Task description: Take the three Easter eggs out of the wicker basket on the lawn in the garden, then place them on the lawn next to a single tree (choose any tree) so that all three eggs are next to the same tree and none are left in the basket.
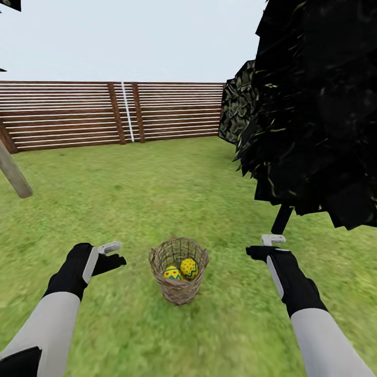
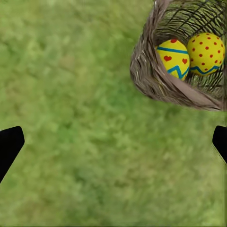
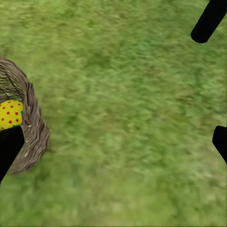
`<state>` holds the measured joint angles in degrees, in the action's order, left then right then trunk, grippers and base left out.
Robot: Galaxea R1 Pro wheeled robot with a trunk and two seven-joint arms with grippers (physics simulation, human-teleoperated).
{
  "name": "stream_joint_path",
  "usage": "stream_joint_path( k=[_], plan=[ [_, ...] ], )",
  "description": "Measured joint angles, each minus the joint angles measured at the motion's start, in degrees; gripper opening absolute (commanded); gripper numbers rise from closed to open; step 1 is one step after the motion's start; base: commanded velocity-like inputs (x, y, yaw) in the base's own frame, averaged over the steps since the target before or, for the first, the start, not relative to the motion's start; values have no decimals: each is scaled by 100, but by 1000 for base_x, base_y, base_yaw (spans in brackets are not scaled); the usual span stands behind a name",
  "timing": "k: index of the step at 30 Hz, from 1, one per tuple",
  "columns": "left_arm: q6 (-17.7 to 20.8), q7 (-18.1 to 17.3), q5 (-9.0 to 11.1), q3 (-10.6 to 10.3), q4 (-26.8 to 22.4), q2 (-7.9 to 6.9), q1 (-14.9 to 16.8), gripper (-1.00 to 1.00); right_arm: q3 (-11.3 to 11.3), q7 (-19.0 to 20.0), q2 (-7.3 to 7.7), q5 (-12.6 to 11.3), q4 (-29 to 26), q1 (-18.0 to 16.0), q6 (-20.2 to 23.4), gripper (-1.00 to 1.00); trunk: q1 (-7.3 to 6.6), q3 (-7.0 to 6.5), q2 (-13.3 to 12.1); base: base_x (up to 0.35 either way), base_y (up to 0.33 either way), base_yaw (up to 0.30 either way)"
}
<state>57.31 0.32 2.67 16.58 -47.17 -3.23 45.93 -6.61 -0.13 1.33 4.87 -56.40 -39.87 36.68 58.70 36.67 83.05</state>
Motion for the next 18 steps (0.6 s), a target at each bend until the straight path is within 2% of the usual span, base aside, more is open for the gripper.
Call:
stream_joint_path(
  k=[3,6,8,11,13,18],
  plan=[
    [-5,-1,8,-5,1,88,0,100,-3,11,0,-12,111,0,-29,100,0,0,0,335,0,0],
    [-7,-1,-2,-12,2,173,0,100,23,36,-3,-15,578,1,-152,100,0,0,0,335,0,0],
    [-8,-1,-5,-13,2,209,0,100,80,46,-8,-14,942,0,-450,100,0,0,0,336,0,0],
    [-8,-1,-4,-14,2,288,0,100,252,64,-39,-22,1588,0,-1495,100,0,0,0,336,0,0],
    [-13,-1,0,-30,5,374,-1,100,346,73,-50,-27,1838,-1,-2000,100,0,0,0,335,0,0],
    [-18,5,-12,-44,5,521,3,100,403,307,-42,-38,1914,-2,-2223,100,0,0,0,335,0,0]
  ],
)
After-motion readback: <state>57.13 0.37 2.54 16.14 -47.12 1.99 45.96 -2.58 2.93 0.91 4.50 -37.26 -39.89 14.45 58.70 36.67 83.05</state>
